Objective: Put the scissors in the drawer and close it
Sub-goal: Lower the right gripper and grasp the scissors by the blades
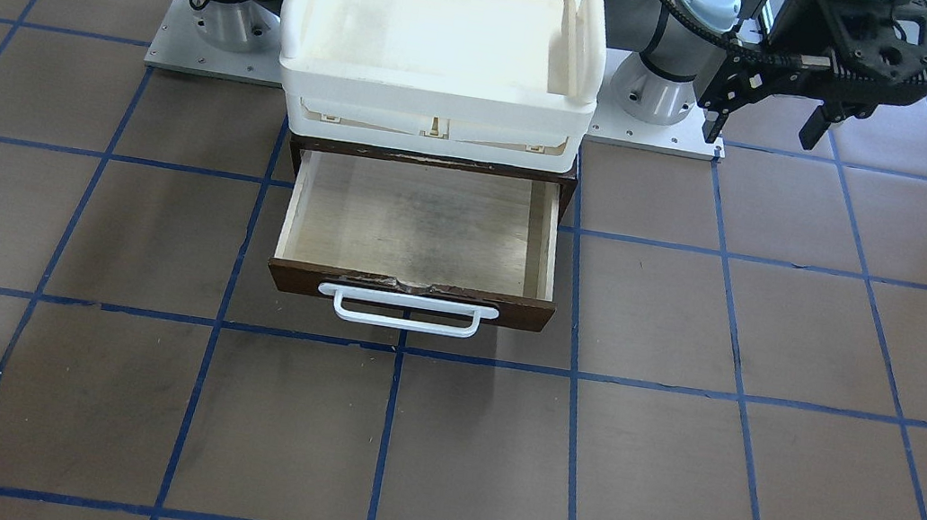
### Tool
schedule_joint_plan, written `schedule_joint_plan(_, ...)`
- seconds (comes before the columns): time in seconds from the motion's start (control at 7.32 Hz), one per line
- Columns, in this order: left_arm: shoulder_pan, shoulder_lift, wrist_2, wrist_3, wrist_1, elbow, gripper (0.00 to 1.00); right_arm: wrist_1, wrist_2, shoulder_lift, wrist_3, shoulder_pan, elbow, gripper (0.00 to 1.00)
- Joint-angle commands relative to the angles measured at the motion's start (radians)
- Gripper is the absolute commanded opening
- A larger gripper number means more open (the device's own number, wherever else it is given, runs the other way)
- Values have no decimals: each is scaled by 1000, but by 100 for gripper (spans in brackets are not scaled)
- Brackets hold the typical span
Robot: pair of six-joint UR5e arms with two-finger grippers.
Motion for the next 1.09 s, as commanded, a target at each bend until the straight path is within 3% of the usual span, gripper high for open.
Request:
schedule_joint_plan(0.0, 0, 0, 0, 0, 0, 0, 100, -6, -1, 19, 1, 0, 0, 96)
schedule_joint_plan(0.27, 0, 0, 0, 0, 0, 0, 100, -6, -12, 21, 0, 0, 0, 84)
schedule_joint_plan(0.68, 0, 0, 0, 0, 0, 0, 100, -6, -18, 21, 1, -9, 0, 84)
schedule_joint_plan(0.82, 0, 0, 0, 0, 0, 0, 100, -6, -20, 21, 3, -11, 0, 73)
schedule_joint_plan(0.96, 0, 0, 0, 0, 0, 0, 100, -6, -26, 19, 3, -11, 0, 53)
